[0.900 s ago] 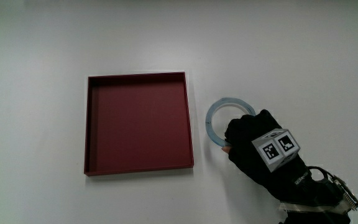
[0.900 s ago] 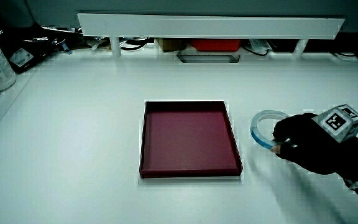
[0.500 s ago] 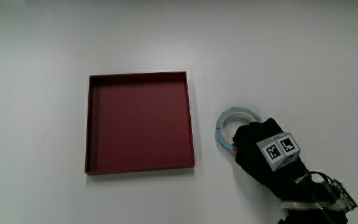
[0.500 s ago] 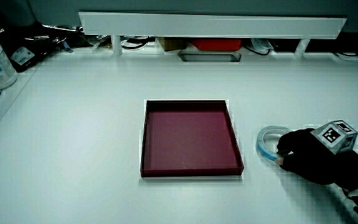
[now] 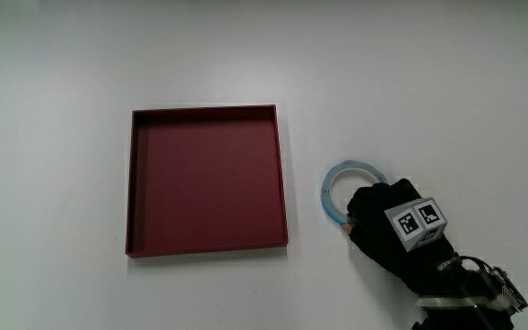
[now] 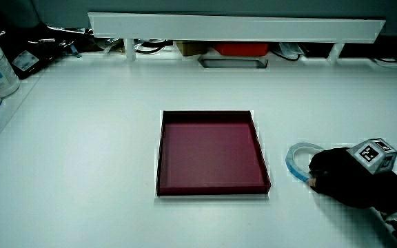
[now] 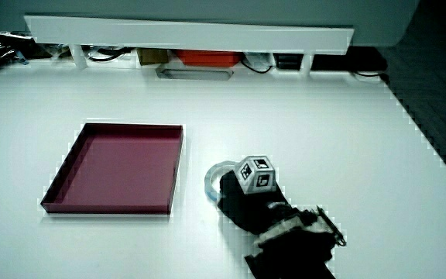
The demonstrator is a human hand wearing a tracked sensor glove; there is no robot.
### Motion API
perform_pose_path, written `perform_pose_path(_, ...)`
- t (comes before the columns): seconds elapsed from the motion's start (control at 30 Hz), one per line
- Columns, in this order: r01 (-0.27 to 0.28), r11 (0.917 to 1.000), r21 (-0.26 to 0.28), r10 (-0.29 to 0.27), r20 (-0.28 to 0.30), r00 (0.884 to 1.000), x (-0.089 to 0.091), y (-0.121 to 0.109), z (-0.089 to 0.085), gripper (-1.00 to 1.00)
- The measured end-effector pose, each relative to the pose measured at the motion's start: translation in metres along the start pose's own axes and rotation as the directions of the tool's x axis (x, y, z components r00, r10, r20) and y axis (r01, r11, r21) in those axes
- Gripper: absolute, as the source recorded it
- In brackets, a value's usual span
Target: Place blue tape
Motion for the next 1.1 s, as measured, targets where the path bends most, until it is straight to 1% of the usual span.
perform_pose_path(0.07,-0.001,1.0,0.002,0.001,-0.005,1.0,0.0,0.0,0.0,0.0)
perform_pose_path(0.17,0.008,0.9999,-0.011,-0.008,-0.002,1.0,0.003,0.0,-0.002,0.0)
perform_pose_path(0.27,0.008,1.0,0.0,-0.008,-0.018,1.0,0.002,-0.001,0.0,-0.1)
perform_pose_path(0.33,0.009,0.9999,-0.005,-0.01,-0.026,1.0,0.004,0.0,-0.001,-0.17)
perform_pose_path(0.37,0.014,0.9999,-0.002,-0.014,-0.019,1.0,0.003,0.0,-0.001,-0.21)
perform_pose_path(0.5,0.014,0.9999,-0.007,-0.014,-0.021,1.0,0.005,-0.001,-0.002,-0.34)
perform_pose_path(0.53,0.021,0.9997,-0.016,-0.021,-0.036,0.999,0.003,-0.002,0.002,-0.38)
perform_pose_path(0.57,0.019,0.9998,-0.011,-0.02,-0.033,0.999,0.007,-0.003,0.0,-0.41)
perform_pose_path(0.63,0.02,0.9998,-0.005,-0.02,-0.049,0.999,0.005,-0.006,0.005,-0.48)
perform_pose_path(0.7,0.021,0.9997,-0.014,-0.022,-0.054,0.998,0.003,-0.009,0.013,-0.55)
perform_pose_path(0.73,0.018,0.9996,-0.02,-0.019,-0.066,0.998,0.0,-0.011,0.018,-0.59)
perform_pose_path(0.77,0.024,0.9988,-0.044,-0.027,-0.074,0.997,-0.001,-0.014,0.023,-0.62)
perform_pose_path(0.8,0.023,0.9987,-0.045,-0.027,-0.082,0.996,-0.002,-0.017,0.027,-0.66)
perform_pose_path(0.9,0.025,0.997,-0.074,-0.03,-0.07,0.997,-0.009,-0.029,0.044,-0.76)
perform_pose_path(1.0,0.014,0.9971,-0.075,-0.018,-0.047,0.999,-0.016,-0.044,0.063,-0.86)
perform_pose_path(1.1,0.03,0.9963,-0.081,-0.03,-0.002,1.0,-0.019,-0.059,0.075,-0.97)
